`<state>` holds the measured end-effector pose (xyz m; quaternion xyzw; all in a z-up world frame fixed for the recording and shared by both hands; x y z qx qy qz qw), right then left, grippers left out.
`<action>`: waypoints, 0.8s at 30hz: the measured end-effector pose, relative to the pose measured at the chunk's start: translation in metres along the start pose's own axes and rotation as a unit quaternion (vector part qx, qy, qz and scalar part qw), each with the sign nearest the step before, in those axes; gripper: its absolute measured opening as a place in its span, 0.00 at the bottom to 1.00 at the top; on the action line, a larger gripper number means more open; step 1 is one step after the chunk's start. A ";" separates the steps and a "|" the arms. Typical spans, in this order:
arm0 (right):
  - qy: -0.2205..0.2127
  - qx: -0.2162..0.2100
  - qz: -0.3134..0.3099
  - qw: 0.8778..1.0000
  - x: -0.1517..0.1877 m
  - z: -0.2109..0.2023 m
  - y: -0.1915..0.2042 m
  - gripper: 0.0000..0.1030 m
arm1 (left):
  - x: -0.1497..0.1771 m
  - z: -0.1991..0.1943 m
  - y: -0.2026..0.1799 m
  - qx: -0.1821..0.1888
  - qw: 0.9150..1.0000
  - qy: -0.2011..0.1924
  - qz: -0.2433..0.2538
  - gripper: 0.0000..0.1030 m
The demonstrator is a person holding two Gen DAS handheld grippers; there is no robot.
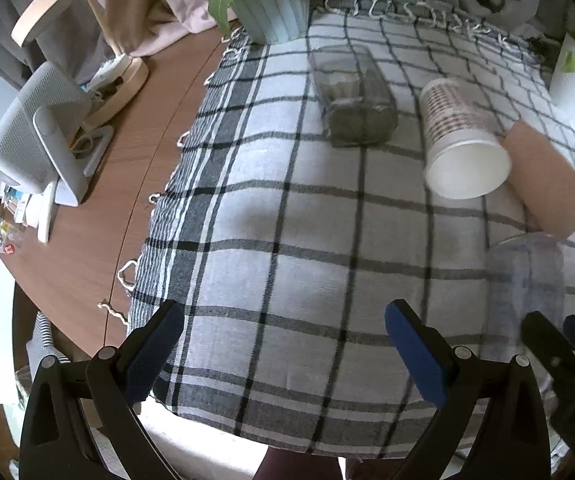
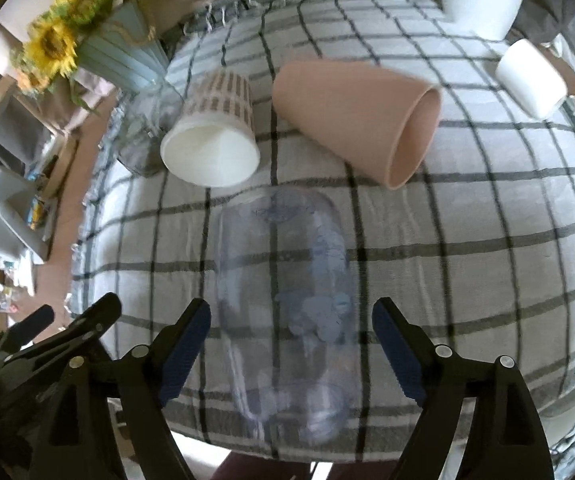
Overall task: Flip cup upside down
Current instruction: 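Grasp the clear cup with the left gripper while the right gripper releases it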
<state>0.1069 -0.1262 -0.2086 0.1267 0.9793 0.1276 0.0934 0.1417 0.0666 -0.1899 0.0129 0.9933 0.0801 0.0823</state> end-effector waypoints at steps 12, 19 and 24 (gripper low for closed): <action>-0.085 0.024 0.062 0.994 -0.002 -0.079 -0.053 0.82 | -0.010 -0.038 -0.068 0.055 0.996 -0.026 0.067 1.00; -0.080 0.033 0.099 0.991 -0.003 -0.080 -0.087 0.82 | -0.015 -0.027 -0.110 0.085 0.992 0.001 0.096 0.99; -0.073 0.037 0.124 0.989 0.000 -0.075 -0.109 0.82 | -0.019 -0.018 -0.135 0.095 0.990 0.018 0.106 0.97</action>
Point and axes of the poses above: each gripper's, at about its wrist camera, not at the fingertips, and z roughly the way its jaws point, y to its left, x to its underside, the point moved 6 cm from there along z, roughly the way its jaws point, and after that the axes turned 9 degrees about y, right-handed, at the moved point
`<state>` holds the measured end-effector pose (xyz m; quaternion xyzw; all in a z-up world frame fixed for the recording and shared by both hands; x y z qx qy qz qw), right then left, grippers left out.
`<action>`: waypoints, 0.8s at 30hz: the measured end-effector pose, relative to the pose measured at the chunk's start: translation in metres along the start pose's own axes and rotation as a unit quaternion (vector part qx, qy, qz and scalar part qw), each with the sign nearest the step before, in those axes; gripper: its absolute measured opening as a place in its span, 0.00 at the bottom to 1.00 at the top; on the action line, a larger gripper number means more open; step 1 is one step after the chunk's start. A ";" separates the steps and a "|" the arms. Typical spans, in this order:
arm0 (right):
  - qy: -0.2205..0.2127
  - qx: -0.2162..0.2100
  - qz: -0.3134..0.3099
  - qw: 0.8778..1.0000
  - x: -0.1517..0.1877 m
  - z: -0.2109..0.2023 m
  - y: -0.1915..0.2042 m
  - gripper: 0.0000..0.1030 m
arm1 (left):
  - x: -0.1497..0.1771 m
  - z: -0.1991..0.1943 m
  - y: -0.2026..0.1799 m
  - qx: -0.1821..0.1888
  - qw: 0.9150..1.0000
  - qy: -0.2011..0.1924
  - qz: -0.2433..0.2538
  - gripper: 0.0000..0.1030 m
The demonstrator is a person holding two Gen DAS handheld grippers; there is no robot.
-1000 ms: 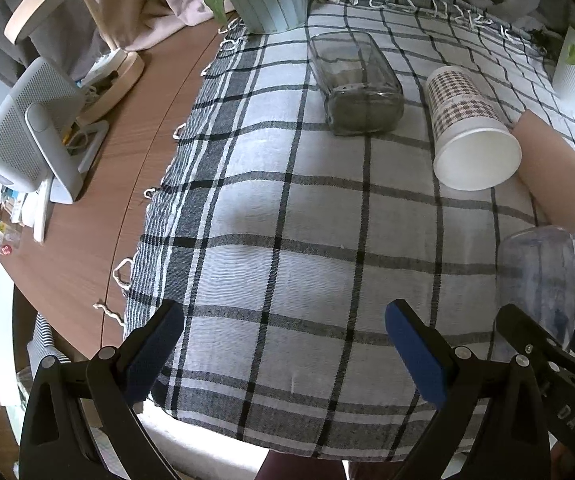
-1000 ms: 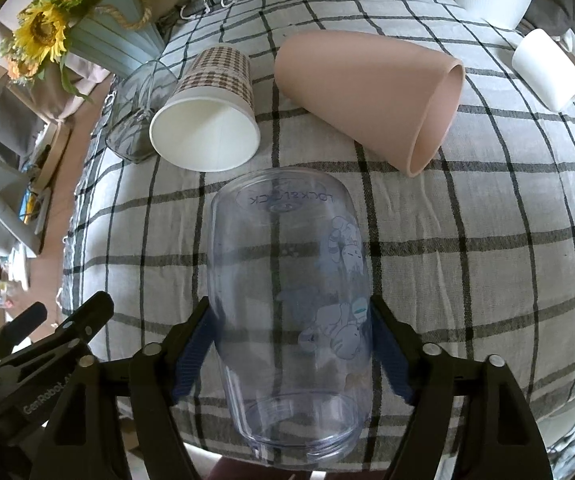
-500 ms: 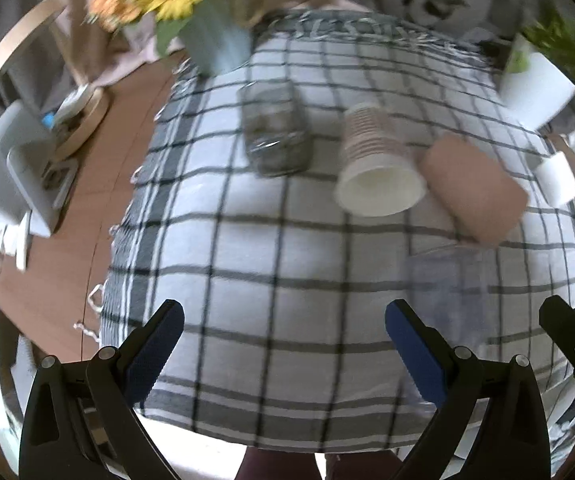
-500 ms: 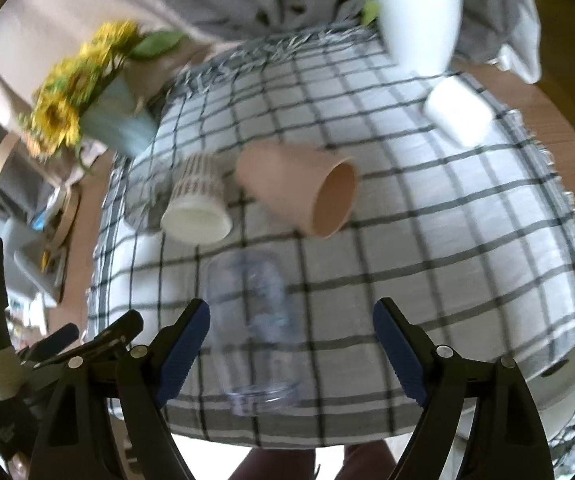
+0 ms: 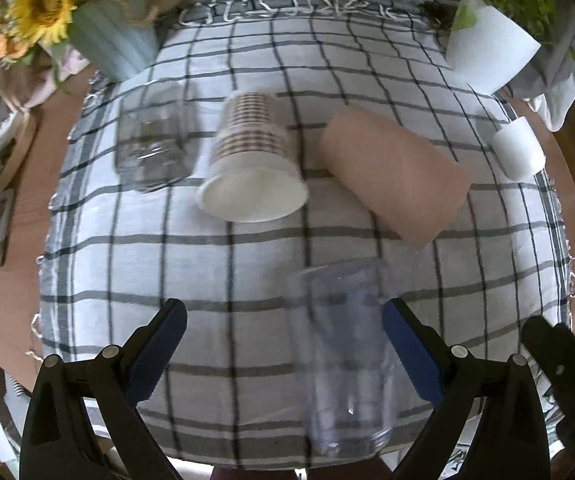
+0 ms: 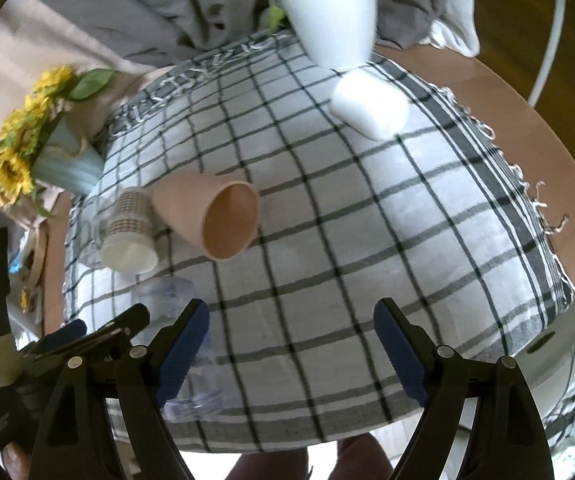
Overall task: Flip cup upside down
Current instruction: 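Grasp the clear cup with the left gripper while the right gripper releases it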
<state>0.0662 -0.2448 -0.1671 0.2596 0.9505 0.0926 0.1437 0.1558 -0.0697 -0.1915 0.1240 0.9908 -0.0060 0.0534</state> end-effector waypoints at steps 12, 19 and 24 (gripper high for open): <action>0.020 0.008 0.036 0.999 -0.003 0.016 -0.037 0.82 | -0.010 0.029 -0.035 0.018 0.999 0.040 0.027 0.75; 0.028 0.014 0.043 0.999 -0.005 0.023 -0.043 0.82 | -0.013 0.040 -0.039 0.018 0.998 0.048 0.027 0.69; 0.034 0.011 0.043 0.998 -0.004 0.026 -0.040 0.82 | -0.013 0.038 -0.038 0.029 0.998 0.046 0.026 0.69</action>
Point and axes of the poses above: each gripper's, at about its wrist camera, not at the fingertips, and z roughly the way its jaws point, y to its left, x to its underside, the point moved 6 cm from there along z, roughly the way its jaws point, and after that the axes turned 9 degrees about y, right-handed, at the moved point
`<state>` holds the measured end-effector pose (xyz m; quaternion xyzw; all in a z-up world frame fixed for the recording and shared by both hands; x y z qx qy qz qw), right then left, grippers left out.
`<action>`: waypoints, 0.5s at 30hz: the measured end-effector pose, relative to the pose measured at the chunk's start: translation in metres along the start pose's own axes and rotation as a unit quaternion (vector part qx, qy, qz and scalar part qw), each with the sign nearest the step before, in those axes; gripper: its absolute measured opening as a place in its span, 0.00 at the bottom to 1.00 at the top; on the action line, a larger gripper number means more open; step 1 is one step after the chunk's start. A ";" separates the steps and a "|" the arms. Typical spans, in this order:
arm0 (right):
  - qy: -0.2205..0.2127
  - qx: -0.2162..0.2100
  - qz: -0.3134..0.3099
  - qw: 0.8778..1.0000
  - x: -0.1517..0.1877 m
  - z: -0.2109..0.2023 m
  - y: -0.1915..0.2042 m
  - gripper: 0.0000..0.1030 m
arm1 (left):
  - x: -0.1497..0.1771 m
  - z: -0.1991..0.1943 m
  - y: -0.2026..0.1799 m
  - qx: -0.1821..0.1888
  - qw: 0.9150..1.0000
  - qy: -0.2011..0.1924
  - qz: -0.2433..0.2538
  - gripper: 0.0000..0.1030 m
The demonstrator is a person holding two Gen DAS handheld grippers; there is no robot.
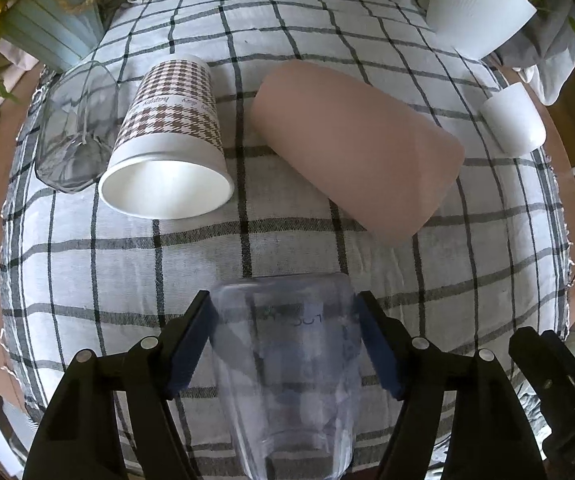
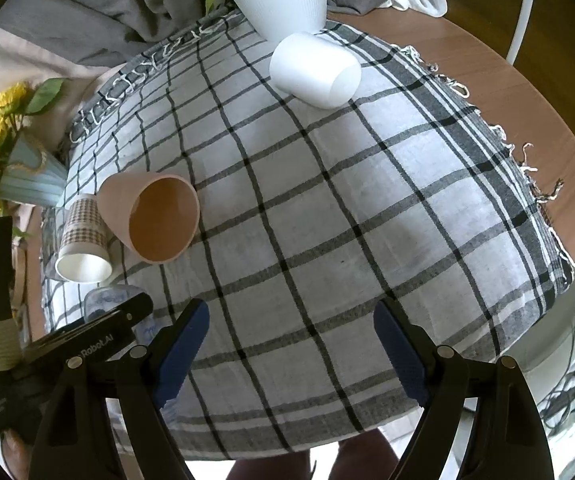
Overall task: Flip cup upside down
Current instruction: 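Grasp the clear cup with the left gripper while the right gripper releases it, then rotate the clear cup with the left gripper so its opening faces down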
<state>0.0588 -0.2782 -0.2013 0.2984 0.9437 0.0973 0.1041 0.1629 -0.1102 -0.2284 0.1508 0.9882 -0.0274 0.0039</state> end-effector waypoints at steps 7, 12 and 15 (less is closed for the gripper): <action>-0.012 -0.002 -0.010 1.000 -0.001 -0.008 0.008 0.82 | 0.001 -0.027 0.013 0.006 0.999 -0.039 -0.006 0.69; -0.026 -0.006 -0.016 1.000 -0.003 -0.018 0.015 0.82 | -0.001 -0.048 0.013 0.010 0.997 -0.071 0.003 0.69; -0.031 -0.004 -0.024 0.999 -0.004 -0.024 0.019 0.82 | 0.002 -0.055 0.010 0.014 0.996 -0.084 0.008 0.69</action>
Point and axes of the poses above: each gripper's, at about its wrist camera, not at the fingertips, and z roughly the way its jaws point, y to its left, x to its underside, the point moved 6 cm from there along z, roughly the way its jaws point, and after that the axes turned 9 degrees about y, right-handed, at the moved point
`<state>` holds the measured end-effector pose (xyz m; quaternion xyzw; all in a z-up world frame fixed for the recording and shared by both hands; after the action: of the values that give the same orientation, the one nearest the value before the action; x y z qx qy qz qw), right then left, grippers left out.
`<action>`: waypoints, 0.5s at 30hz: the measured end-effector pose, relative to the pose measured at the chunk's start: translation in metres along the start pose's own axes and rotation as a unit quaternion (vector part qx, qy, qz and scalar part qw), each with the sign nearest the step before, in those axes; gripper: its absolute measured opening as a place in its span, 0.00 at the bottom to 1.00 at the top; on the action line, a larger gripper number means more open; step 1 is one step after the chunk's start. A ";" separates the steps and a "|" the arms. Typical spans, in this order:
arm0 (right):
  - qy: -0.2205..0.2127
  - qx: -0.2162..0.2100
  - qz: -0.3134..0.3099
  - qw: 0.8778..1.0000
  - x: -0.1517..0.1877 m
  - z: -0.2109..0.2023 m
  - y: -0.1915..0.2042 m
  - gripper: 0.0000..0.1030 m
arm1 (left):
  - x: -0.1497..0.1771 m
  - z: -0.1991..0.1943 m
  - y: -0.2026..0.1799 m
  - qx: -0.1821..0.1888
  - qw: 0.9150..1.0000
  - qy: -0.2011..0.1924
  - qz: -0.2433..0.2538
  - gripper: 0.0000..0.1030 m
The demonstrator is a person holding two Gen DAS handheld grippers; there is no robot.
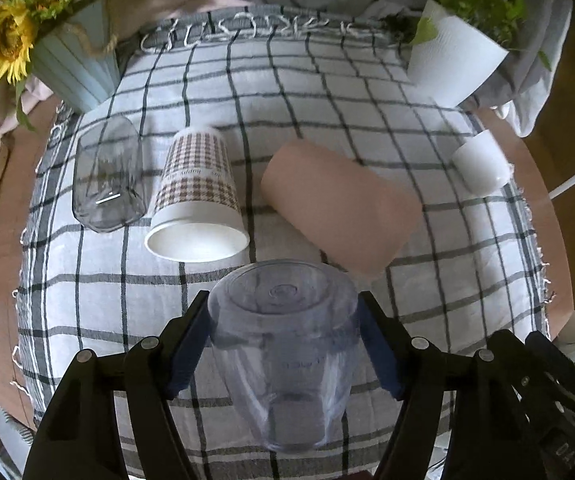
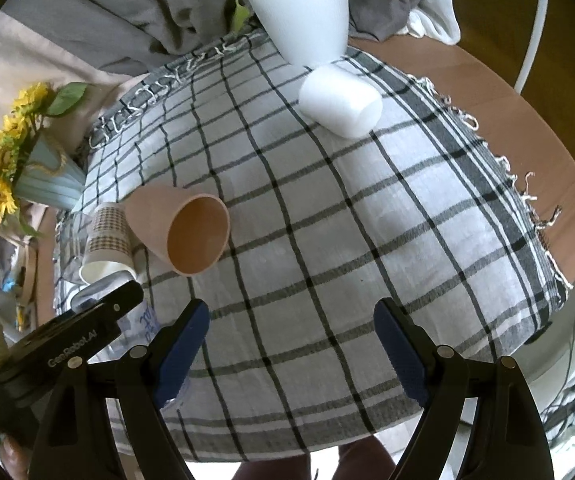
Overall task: Flip cup upside down
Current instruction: 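Rotate the clear cup with the left gripper so its opening faces down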
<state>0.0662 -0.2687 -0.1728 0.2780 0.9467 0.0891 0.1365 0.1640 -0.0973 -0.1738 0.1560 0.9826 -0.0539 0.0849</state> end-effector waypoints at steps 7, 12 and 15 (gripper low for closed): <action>-0.010 0.016 -0.024 1.000 0.002 -0.010 0.004 0.82 | 0.020 -0.017 -0.009 -0.002 0.999 -0.030 0.023 0.69; 0.000 0.020 -0.035 0.999 0.011 -0.008 0.003 0.82 | 0.036 -0.026 -0.010 -0.002 0.999 -0.037 0.028 0.69; 0.006 0.021 -0.043 0.999 0.015 -0.007 0.005 0.82 | 0.047 -0.030 -0.010 -0.002 0.999 -0.040 0.027 0.69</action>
<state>0.0540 -0.2569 -0.1680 0.2395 0.9602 0.0649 0.1284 0.1123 -0.0885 -0.1519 0.1797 0.9741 -0.0556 0.1258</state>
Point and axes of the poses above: each gripper's, at about its wrist camera, not at the fingertips, and z roughly the way its jaws point, y to its left, x to its underside, the point moved 6 cm from there along z, roughly the way its jaws point, and after that the axes turned 9 degrees about y, right-handed, at the moved point
